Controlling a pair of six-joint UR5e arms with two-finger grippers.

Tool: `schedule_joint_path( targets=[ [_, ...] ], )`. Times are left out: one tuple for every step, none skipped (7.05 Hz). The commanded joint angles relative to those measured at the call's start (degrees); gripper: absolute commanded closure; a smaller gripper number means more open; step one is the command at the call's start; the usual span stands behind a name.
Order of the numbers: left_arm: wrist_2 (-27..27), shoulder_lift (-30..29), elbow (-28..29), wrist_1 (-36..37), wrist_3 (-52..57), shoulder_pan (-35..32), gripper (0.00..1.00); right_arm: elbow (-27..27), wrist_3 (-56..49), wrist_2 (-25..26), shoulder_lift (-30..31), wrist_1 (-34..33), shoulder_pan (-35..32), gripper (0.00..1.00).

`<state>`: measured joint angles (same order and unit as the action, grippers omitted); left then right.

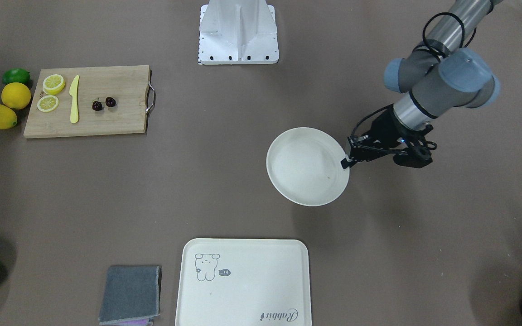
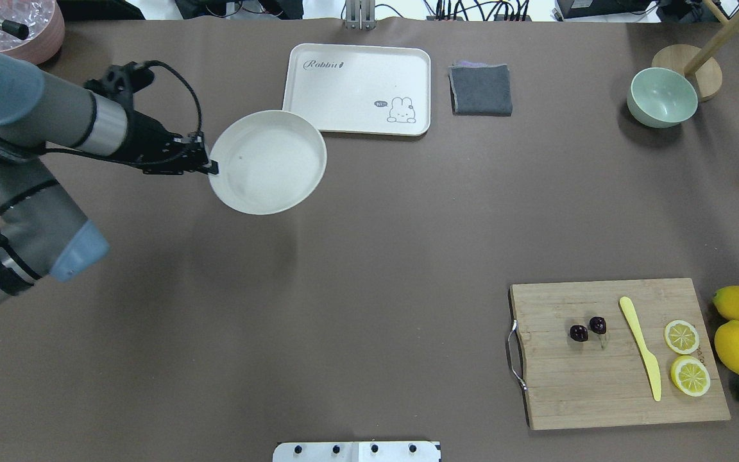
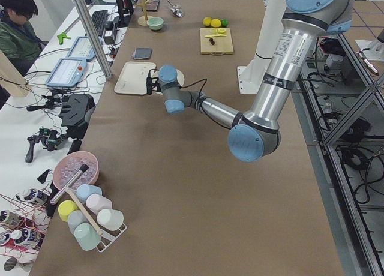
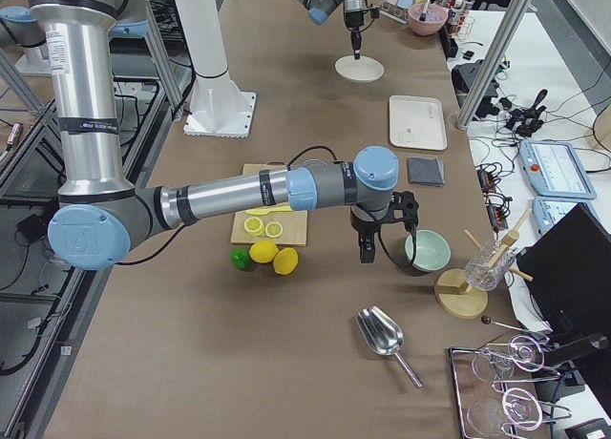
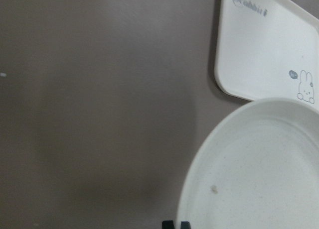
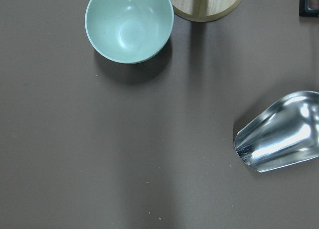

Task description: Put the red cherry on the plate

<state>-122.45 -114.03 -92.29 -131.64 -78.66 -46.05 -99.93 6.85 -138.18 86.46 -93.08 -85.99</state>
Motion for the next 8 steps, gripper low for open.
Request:
schedule_joint_path(
  targets=[
    [13.5,-5.4,-6.1,12.9,-5.3,12.6,1.0,0.0,-0.1,0.0,-0.1,0.0,0.6,0.0],
    [20.1,-5.9,-5.8,13.0,-6.2,18.2,1.0,0.0,0.0,-0.2,-0.1,0.0,0.6,0.0],
    [24.4,-6.1,-4.8,13.0,-7.3,21.9,1.0,-0.2,0.0,-0.3,-0.2,0.0,0.6,0.0],
    [25.7,-6.0,-4.1,13.0,-8.2,23.6,1.0,-0.2,0.0,-0.3,-0.3,0.0,0.7,0.0],
    [26.6,-6.0,-3.1,13.0,-8.2,24.3,1.0,-0.3,0.1,-0.4,-0.3,0.0,0.9,0.0],
    [26.6,-5.8,-2.2,13.0,-8.1,24.4,1.0,-0.9,0.2,-0.4,-0.3,0.0,1.0,0.0],
    [26.5,-5.4,-2.1,13.0,-7.9,24.3,1.0,-1.5,0.8,-0.4,-0.3,0.0,1.3,0.0],
    [26.4,-5.3,-2.4,12.9,-7.8,24.2,1.0,-2.3,1.5,-0.4,-0.2,0.0,1.3,0.0]
  ],
)
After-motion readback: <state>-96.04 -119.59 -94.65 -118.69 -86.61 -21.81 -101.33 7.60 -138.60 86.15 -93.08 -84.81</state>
